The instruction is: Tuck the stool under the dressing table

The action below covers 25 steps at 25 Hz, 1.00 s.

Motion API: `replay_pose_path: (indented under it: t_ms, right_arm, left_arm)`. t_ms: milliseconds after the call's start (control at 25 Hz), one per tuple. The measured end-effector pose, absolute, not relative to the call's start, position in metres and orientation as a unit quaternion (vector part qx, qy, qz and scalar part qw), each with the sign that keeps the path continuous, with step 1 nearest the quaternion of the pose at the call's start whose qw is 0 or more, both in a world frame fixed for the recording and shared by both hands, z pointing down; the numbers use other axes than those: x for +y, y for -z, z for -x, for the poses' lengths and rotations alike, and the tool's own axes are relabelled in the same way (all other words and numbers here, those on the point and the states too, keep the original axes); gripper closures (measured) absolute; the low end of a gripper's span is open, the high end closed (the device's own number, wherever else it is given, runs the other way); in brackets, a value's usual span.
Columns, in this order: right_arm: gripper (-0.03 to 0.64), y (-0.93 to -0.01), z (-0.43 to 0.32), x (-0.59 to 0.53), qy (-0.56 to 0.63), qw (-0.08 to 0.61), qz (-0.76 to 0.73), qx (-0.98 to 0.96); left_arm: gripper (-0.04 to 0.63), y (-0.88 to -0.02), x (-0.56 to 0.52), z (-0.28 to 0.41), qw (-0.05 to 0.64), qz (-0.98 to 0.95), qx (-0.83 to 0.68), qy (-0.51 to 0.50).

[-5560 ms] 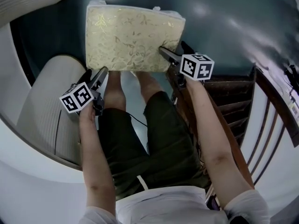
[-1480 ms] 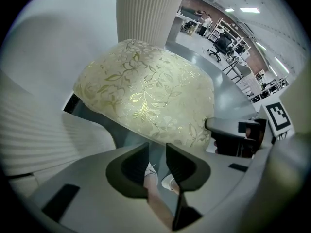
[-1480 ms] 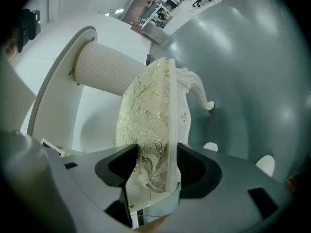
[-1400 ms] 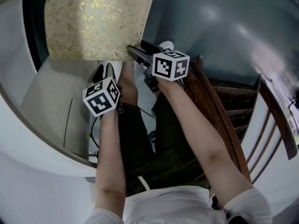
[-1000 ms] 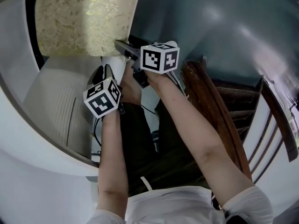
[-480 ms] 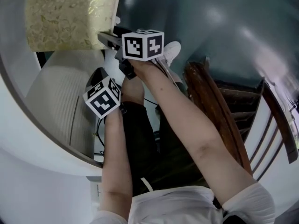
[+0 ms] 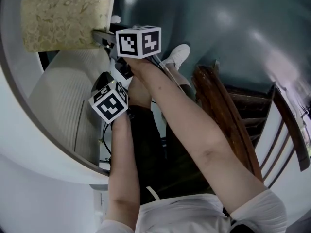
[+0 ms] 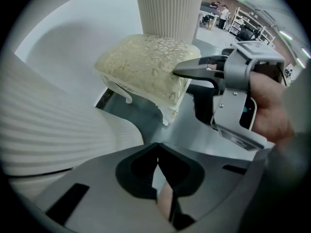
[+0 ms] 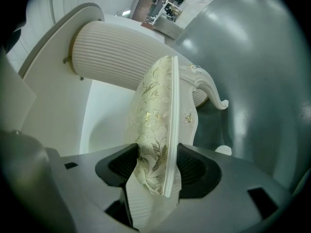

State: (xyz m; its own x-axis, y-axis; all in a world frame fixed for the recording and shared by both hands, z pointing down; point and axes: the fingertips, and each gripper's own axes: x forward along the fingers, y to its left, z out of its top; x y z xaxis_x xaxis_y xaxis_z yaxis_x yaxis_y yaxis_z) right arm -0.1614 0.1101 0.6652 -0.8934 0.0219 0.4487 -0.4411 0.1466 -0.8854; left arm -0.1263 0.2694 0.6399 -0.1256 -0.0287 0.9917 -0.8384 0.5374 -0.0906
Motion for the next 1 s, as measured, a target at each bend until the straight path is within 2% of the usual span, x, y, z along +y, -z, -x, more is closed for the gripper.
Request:
replay_pose_path:
  t_ms: [280, 560, 680, 880, 1000]
  right_arm:
    - [0.364, -0.660, 0.156, 0.112, -0.620, 0.197, -0.115, -0.750]
    - [0.396, -0.637, 0.114, 0.105, -0.596, 0.198, -0.133, -0.767]
    - [0.448, -0.623, 0.087, 0.096, -0.578, 0.198, -0.151, -0.777]
    - [0.574, -0.594, 0.037, 0.084, -0.563, 0.183, -0.183, -0.785]
    - [0.606, -0.571, 0.007, 0.072, -0.550, 0.177, -0.203, -0.790]
  left_arm:
    - [0.592, -0.638, 0.262, 0.123, 0.568, -0.339, -0.664, -0.348]
    - [0.592, -0.627, 0.241, 0.113, 0.561, -0.371, -0.658, -0.338]
    - [0.592, -0.616, 0.231, 0.103, 0.554, -0.389, -0.655, -0.336]
    - [0.592, -0.594, 0.215, 0.087, 0.542, -0.423, -0.648, -0.330]
    - [0.592, -0.577, 0.197, 0.075, 0.533, -0.447, -0.644, -0.318]
